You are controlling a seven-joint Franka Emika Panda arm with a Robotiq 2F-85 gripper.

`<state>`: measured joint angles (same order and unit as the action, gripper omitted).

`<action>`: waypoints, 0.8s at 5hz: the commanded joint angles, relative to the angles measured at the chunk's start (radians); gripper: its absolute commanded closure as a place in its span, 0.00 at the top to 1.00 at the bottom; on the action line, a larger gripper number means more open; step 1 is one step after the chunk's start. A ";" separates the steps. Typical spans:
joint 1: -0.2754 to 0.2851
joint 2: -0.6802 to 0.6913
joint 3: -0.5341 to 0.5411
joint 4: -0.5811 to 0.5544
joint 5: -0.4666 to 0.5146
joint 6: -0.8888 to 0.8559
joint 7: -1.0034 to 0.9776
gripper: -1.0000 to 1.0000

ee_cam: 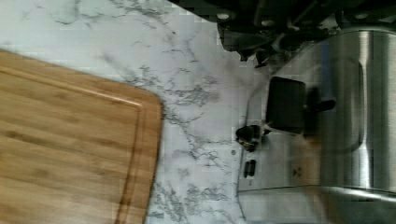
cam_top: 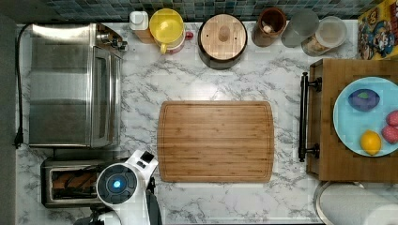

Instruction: Turn on the toaster.

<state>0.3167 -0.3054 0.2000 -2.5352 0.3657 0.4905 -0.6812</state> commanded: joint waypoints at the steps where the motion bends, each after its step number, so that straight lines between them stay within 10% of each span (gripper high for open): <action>1: -0.003 -0.018 0.025 -0.022 0.089 0.147 0.079 0.00; 4: -0.007 0.094 0.045 0.032 0.015 0.125 0.127 0.00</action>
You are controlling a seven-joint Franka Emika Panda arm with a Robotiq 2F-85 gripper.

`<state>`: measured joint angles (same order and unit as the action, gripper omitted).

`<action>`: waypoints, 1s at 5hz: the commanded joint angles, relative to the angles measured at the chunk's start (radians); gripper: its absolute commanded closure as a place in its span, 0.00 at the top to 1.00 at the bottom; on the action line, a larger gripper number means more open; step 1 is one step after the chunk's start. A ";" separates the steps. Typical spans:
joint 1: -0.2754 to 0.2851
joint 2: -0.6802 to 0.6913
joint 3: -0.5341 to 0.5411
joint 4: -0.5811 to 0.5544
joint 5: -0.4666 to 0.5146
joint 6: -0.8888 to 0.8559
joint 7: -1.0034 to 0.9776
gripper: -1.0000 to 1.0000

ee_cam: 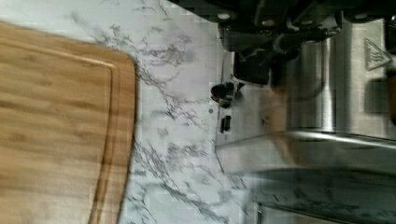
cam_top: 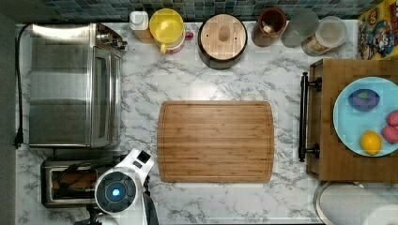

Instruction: Turn on the toaster.

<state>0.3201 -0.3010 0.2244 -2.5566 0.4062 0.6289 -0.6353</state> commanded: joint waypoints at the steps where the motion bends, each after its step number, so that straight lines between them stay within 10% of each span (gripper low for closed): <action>1: -0.005 0.112 0.016 0.058 0.002 0.008 0.069 0.00; 5: 0.026 0.260 0.044 -0.015 0.017 0.049 0.017 0.00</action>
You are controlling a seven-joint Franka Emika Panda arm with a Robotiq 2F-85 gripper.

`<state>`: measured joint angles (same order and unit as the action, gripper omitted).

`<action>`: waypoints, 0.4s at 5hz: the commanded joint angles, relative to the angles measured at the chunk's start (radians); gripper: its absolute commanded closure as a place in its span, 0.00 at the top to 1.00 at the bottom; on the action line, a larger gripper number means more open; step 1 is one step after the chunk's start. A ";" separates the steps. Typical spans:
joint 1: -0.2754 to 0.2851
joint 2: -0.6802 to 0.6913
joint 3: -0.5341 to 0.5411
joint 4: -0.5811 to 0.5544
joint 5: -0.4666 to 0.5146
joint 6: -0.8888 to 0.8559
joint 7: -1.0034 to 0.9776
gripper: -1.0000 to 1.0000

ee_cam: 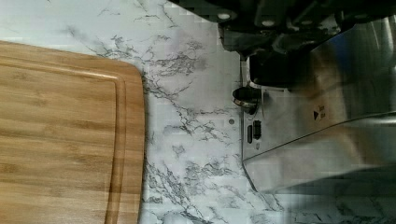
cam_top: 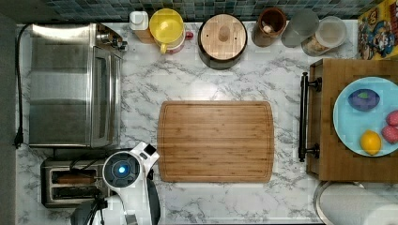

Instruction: Turn on the toaster.

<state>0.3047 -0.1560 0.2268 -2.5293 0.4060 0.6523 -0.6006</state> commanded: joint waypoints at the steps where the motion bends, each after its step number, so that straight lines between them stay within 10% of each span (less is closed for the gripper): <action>1: 0.053 0.195 0.057 -0.058 0.032 0.075 -0.028 0.00; 2: 0.009 0.249 0.102 -0.108 0.045 0.154 -0.013 0.00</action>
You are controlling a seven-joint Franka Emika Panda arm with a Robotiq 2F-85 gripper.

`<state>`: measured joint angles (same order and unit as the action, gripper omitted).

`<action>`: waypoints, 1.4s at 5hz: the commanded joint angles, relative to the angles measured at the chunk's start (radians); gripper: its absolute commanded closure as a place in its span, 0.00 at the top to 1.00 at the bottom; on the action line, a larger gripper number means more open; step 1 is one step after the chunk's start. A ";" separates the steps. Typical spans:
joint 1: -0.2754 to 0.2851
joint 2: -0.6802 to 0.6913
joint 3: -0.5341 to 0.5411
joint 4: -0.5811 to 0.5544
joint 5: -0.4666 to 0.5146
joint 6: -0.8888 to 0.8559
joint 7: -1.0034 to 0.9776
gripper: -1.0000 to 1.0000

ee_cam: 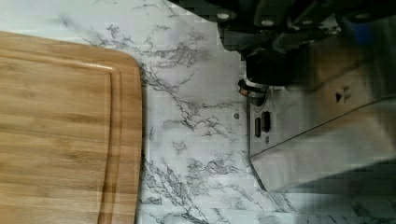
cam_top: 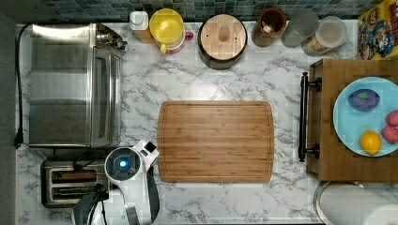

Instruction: Turn on the toaster.

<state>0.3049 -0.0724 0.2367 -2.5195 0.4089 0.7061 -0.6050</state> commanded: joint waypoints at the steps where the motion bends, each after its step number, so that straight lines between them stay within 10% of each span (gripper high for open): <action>1: 0.037 0.166 0.060 -0.158 0.031 0.131 0.018 0.00; 7: 0.028 0.113 0.079 -0.182 0.046 0.128 -0.011 0.00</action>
<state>0.2793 -0.0774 0.2563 -2.5273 0.4275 0.7290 -0.6055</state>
